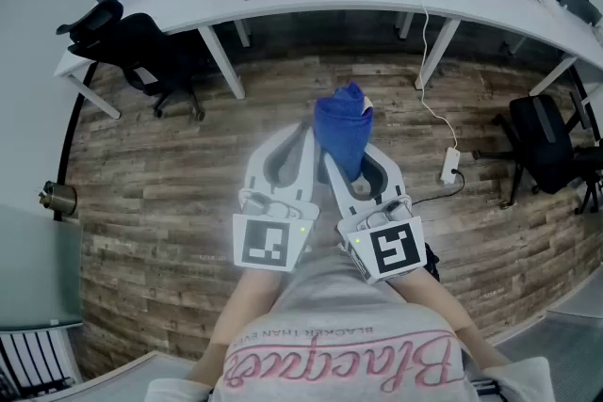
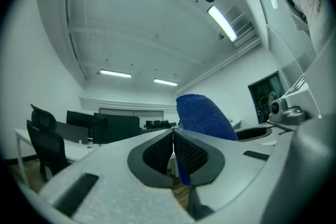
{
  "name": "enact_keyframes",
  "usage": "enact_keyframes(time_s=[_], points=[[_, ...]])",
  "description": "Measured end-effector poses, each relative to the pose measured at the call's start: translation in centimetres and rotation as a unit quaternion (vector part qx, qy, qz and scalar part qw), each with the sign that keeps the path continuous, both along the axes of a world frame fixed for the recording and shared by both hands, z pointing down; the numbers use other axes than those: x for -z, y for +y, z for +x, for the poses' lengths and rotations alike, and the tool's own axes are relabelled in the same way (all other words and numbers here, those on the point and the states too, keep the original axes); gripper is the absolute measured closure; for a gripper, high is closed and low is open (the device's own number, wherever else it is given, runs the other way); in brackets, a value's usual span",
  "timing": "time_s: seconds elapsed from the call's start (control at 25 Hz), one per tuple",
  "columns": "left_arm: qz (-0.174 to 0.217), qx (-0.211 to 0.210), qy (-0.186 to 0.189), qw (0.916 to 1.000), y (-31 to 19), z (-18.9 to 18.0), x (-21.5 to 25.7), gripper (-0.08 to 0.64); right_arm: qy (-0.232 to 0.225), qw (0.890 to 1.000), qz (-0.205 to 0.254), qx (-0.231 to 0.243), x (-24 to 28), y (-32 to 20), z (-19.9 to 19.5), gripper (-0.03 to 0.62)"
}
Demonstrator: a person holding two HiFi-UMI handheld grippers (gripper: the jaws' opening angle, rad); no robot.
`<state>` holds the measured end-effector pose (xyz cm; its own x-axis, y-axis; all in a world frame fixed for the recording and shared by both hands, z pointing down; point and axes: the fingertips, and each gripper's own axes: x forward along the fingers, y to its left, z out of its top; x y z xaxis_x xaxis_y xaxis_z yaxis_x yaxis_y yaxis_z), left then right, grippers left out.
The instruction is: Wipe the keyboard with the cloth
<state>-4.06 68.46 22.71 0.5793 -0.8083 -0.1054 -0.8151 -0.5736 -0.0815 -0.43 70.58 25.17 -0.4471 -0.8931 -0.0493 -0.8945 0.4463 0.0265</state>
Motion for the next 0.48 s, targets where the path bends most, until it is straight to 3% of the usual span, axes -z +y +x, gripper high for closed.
enact_keyframes(time_s=[0.48], points=[[0.003,0.028,-0.016,0.9995,0.7,4.0,-1.0,0.554,-0.028,0.999,-0.008,0.022,-1.1,0.0,4.6,0.488]])
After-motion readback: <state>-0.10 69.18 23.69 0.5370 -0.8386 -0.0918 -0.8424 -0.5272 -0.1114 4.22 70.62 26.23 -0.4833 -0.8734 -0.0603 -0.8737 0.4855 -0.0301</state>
